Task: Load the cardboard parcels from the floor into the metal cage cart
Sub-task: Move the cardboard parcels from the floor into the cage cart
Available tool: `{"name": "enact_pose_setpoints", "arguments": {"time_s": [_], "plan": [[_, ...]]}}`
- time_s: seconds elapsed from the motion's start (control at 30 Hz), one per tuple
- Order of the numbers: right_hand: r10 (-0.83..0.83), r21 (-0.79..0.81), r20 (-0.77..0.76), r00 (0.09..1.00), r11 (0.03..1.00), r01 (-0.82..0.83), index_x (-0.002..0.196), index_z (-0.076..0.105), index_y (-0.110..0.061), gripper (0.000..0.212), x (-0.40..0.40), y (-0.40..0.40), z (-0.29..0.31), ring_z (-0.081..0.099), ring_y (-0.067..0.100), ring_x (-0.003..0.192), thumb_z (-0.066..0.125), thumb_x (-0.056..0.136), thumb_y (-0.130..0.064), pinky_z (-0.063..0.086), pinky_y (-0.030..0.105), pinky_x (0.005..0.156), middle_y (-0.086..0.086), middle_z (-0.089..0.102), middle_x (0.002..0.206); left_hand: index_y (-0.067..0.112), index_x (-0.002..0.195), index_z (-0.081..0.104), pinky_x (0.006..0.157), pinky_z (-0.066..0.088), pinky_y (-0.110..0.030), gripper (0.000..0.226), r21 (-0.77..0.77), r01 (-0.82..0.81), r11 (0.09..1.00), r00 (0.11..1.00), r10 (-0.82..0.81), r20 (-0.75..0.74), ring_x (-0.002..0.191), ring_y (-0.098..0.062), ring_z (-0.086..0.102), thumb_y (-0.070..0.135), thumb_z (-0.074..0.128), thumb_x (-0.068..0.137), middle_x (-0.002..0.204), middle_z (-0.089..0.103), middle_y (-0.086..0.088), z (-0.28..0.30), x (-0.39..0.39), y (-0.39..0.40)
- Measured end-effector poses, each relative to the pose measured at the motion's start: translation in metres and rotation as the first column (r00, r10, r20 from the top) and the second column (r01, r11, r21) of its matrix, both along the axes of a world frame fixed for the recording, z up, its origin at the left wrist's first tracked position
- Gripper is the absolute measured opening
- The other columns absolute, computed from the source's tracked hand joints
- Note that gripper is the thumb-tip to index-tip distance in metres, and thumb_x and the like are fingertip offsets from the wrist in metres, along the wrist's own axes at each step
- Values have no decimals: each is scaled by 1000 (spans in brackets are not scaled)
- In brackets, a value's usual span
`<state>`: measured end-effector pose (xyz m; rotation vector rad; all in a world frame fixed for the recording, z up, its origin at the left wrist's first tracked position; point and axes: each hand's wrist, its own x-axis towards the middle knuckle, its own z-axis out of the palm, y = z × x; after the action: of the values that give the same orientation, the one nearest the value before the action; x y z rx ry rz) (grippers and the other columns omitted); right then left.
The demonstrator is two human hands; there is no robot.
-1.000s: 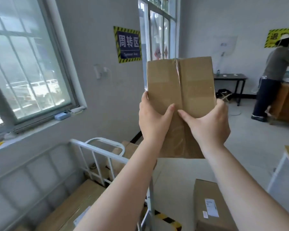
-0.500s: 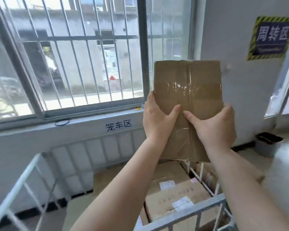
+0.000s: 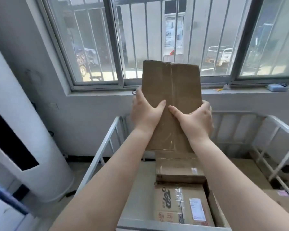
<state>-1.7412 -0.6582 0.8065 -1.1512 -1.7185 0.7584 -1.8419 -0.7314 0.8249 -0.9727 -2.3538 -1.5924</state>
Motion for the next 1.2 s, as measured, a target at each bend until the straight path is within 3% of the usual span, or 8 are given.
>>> {"name": "enact_pose_setpoints", "arguments": {"time_s": [0.17,0.4,0.6,0.87,1.07,1.2], "plan": [[107,-86,86,991,991,-100,136,33,-1,102,-73,-19,-24,42,26,131,71,66,-64,41,41,94,10,42,141,15,140,32,94,42,-35,77,-125,-72,989,995,79,52,124,-25,49,42,70,79,135,49,-7,-20,-71,-26],[275,-236,293,915,949,-210,129,37,1,95,-132,-33,-70,45,30,127,68,68,-65,44,42,90,14,44,135,13,148,18,102,37,-36,86,-325,-91,941,957,173,231,134,-27,39,44,65,84,148,36,-9,-75,-128,-47],[348,-416,433,831,895,-158,132,35,2,95,-154,-52,-144,43,31,128,69,70,-62,42,40,95,16,42,137,12,142,29,101,43,-39,80,-478,-44,877,900,242,362,128,-28,47,45,67,80,139,48,-9,-163,-155,-65],[450,-656,513,731,755,-5,135,29,4,92,-161,-90,-237,40,33,129,76,73,-47,37,38,102,18,36,140,15,138,35,100,46,-41,73,-629,162,760,794,279,541,125,-26,52,41,68,78,137,54,-4,-270,-170,-94],[445,-631,547,709,776,0,137,25,-1,90,-165,-97,-266,35,30,132,73,76,-47,36,39,103,15,31,143,18,151,13,104,42,-44,87,-672,181,718,808,281,518,134,-28,42,45,61,83,149,40,-5,-297,-177,-97],[461,-651,555,692,759,16,137,25,-1,93,-168,-82,-266,37,31,132,75,74,-47,36,38,105,15,33,143,13,152,9,105,41,-43,87,-767,190,613,857,277,434,134,-31,41,50,55,87,149,36,-11,-288,-175,-86]]}}
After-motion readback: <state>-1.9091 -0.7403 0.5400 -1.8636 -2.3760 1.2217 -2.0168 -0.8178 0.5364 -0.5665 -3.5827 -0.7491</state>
